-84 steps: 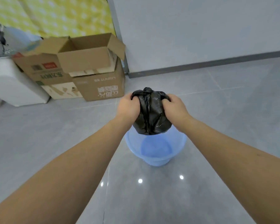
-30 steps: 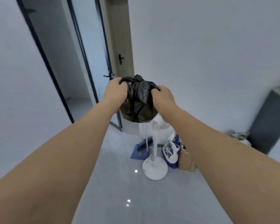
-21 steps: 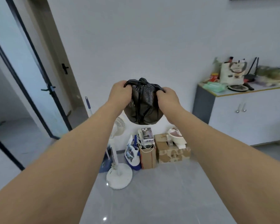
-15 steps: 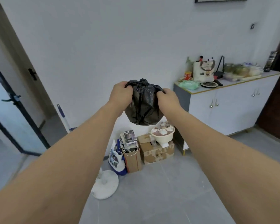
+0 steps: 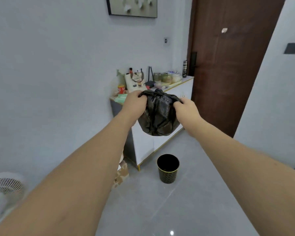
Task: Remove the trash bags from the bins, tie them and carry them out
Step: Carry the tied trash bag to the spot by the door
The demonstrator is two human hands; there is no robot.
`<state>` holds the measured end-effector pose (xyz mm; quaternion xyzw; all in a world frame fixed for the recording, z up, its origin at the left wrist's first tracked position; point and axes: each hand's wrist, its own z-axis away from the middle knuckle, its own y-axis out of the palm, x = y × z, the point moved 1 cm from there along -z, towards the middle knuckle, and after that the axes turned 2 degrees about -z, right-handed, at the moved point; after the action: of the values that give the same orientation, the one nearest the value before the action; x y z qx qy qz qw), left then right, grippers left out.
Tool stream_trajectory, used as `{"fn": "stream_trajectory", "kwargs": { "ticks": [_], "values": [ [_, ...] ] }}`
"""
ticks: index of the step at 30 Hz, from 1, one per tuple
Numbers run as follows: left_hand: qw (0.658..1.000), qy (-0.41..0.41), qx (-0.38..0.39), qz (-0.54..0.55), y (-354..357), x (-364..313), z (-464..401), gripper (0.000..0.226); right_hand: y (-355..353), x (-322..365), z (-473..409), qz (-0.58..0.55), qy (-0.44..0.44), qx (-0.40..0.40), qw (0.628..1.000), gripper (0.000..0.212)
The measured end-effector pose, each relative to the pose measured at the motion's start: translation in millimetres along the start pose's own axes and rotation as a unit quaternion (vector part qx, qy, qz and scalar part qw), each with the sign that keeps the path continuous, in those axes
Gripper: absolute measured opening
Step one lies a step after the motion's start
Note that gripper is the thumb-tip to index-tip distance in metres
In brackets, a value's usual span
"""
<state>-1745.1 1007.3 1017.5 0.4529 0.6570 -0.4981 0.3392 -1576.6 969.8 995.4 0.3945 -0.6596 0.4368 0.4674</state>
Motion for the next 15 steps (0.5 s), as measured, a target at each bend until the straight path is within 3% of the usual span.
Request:
{"fn": "stream_trajectory", "kwargs": {
  "ticks": [5, 15],
  "values": [
    [0.996, 0.008, 0.082, 0.033, 120, -21, -36, 0.032, -102, -48, -49, -0.009, 0.034, -0.072, 0.997, 0.027],
    [0.982, 0.034, 0.186, 0.012, 315, -12, -164, 0.025, -221, -139, -194, -0.029, 0.081, -0.163, 0.983, 0.023]
  ]
}}
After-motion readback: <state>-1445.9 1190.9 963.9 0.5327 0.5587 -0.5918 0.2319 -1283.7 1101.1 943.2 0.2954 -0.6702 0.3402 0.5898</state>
